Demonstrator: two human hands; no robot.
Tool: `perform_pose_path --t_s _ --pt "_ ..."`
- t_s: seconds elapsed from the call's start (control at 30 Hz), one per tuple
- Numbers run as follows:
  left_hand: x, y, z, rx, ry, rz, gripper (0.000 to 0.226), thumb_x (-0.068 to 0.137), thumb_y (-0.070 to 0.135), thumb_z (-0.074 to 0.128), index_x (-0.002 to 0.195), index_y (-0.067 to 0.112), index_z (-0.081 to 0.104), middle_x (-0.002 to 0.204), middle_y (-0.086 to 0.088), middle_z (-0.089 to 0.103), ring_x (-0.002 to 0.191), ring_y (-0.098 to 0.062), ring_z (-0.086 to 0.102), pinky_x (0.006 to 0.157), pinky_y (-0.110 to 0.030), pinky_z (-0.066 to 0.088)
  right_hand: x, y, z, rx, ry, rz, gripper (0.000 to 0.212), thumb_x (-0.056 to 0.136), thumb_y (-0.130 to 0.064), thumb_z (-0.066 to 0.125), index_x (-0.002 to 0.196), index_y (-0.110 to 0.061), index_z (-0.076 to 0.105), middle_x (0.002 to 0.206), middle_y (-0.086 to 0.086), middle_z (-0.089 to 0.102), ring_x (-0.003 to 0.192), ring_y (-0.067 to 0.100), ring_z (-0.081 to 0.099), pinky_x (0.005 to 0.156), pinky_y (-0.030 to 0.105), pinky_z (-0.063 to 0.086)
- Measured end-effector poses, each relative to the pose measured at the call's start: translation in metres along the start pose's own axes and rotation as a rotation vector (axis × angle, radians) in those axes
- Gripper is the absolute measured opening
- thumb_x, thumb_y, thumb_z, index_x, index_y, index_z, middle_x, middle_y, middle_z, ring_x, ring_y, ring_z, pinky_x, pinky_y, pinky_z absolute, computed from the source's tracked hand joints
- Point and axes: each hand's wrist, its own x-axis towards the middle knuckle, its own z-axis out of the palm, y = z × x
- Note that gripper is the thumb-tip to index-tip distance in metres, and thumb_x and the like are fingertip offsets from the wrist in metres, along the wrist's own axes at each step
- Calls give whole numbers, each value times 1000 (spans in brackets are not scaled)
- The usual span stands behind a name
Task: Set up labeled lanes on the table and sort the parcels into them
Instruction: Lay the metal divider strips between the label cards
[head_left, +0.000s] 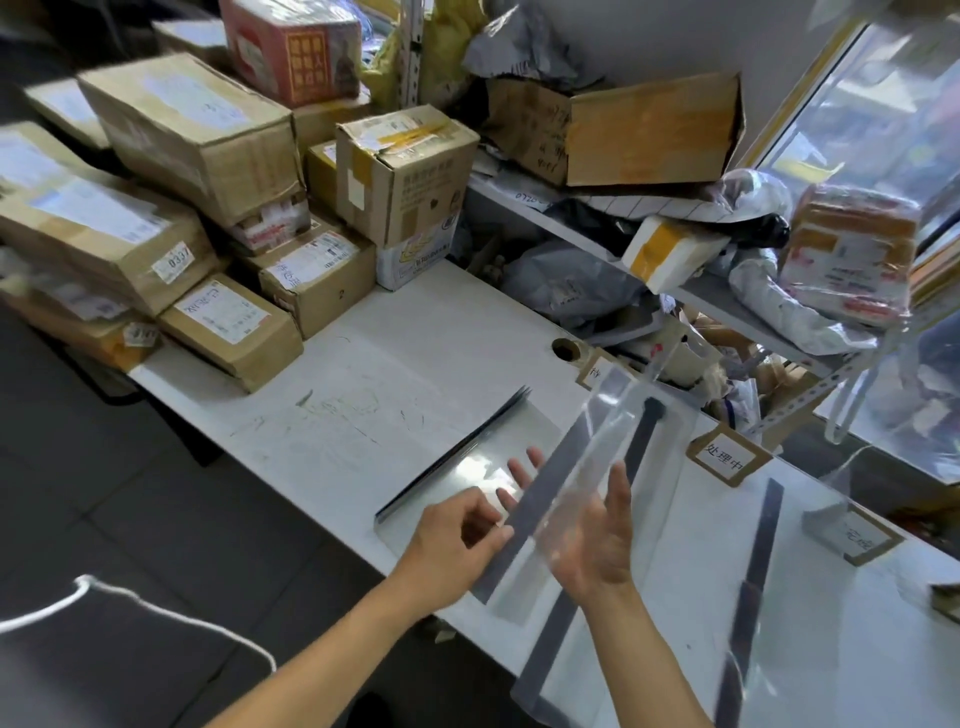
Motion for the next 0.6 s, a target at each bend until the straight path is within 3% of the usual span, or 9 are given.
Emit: perform_pose_path --t_s 0.1,0.17,0.23,0.33,0.4,0.5,0.6 --pt "-2 -14 3 177 -27 124 17 93 33 72 84 30 58 75 16 64 78 3 64 67 -12 49 0 -2 -9 -128 42 -15 112 23 -69 97 123 -30 66 138 19 59 130 40 57 110 65 43" --pt "2 -24 6 258 -48 187 16 96 39 64 85 29 59 76 17 62 75 -1 62 66 -13 49 3 -2 -18 -167 56 7 96 32 -66 98 117 -27 74 138 21 57 130 40 54 116 67 35" --pt "13 -37 3 356 6 204 24 99 44 53 86 26 63 81 15 62 76 -4 58 69 -20 49 5 -1 -24 -131 48 20 91 44 -58 97 124 -25 71 145 25 53 134 44 52 117 69 31" --pt "46 -66 -20 485 188 81 24 97 34 62 117 23 68 113 8 62 103 -10 55 86 -25 48 2 0 -29 -94 62 -14 81 43 -51 98 114 -27 70 133 21 59 122 43 56 113 70 35" --pt "62 -81 -36 574 204 -79 43 91 28 71 133 24 61 123 3 59 112 -17 52 88 -28 48 1 1 -29 -118 59 -17 80 41 -52 98 111 -25 70 123 18 60 114 41 56 112 70 36" --pt "75 -86 -47 601 196 -248 33 90 25 71 123 25 69 112 4 69 103 -17 61 79 -30 52 -1 6 -28 -114 48 0 64 41 -50 99 97 -27 76 118 15 62 111 39 57 111 68 38" --pt "78 -84 -48 557 185 -255 21 96 23 65 114 20 75 107 1 74 94 -19 67 76 -28 52 -4 7 -27 -128 46 -4 60 39 -51 99 92 -30 78 114 13 69 110 38 60 109 65 41"
